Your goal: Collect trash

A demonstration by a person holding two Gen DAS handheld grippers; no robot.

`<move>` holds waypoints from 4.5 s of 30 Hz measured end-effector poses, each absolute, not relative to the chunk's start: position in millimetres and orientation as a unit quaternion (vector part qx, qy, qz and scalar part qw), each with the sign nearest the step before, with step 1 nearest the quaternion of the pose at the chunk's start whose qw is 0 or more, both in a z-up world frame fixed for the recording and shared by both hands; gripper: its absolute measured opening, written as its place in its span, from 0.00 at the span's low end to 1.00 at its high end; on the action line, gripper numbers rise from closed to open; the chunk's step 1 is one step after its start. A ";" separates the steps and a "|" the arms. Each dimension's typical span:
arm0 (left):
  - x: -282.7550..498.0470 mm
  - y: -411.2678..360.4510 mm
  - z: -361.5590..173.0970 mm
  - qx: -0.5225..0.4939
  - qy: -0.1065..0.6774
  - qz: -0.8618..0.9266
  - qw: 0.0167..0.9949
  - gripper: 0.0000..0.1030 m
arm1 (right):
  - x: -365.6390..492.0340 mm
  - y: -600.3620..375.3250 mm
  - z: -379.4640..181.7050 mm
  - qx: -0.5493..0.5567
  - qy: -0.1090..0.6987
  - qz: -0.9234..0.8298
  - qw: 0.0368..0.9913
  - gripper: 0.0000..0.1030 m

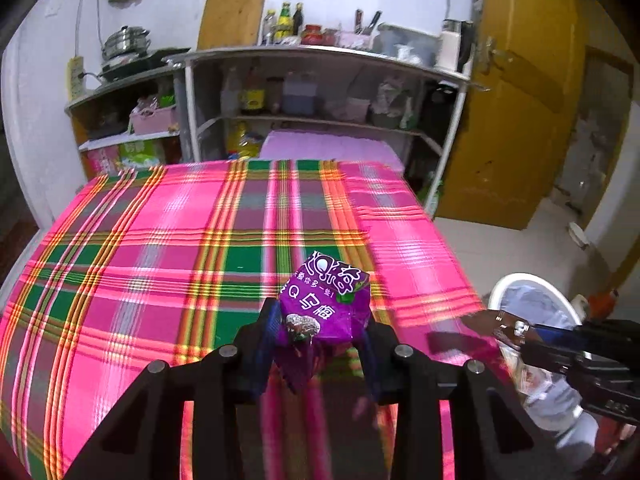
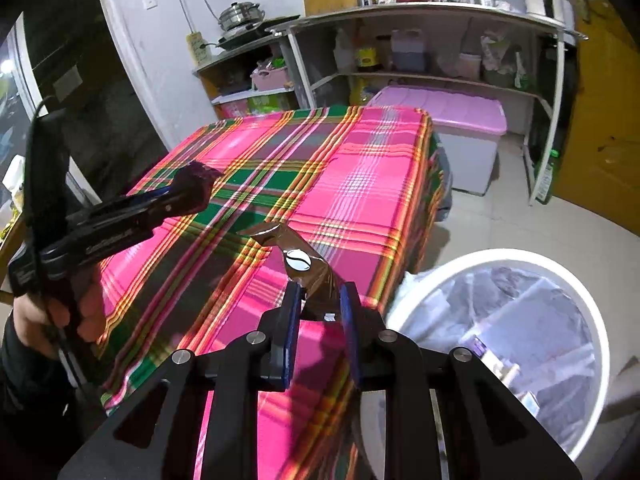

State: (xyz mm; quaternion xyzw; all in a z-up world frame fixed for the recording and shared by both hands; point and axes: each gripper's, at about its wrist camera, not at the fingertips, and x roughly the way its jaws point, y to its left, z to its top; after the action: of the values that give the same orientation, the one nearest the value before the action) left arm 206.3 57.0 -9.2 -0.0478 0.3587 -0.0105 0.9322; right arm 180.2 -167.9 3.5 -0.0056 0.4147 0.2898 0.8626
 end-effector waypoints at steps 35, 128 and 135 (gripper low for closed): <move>168.1 -117.3 -8.9 -0.022 0.379 -0.202 0.903 0.36 | 148.7 -304.5 -13.2 0.061 0.428 0.162 0.887 0.21; 24.9 -72.4 23.1 -0.012 0.308 -0.110 0.945 0.46 | 16.9 -237.2 38.4 -0.004 0.346 0.201 0.917 0.43; 23.3 -72.6 22.2 -0.012 0.308 -0.109 0.945 0.46 | 14.7 -238.0 37.9 -0.003 0.348 0.202 0.916 0.43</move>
State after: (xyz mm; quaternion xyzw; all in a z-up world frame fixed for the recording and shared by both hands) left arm 23.3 -72.6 22.2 -0.0117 0.3083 -0.1093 0.9449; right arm 14.7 -238.0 37.9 -0.0028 0.3478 0.2016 0.9157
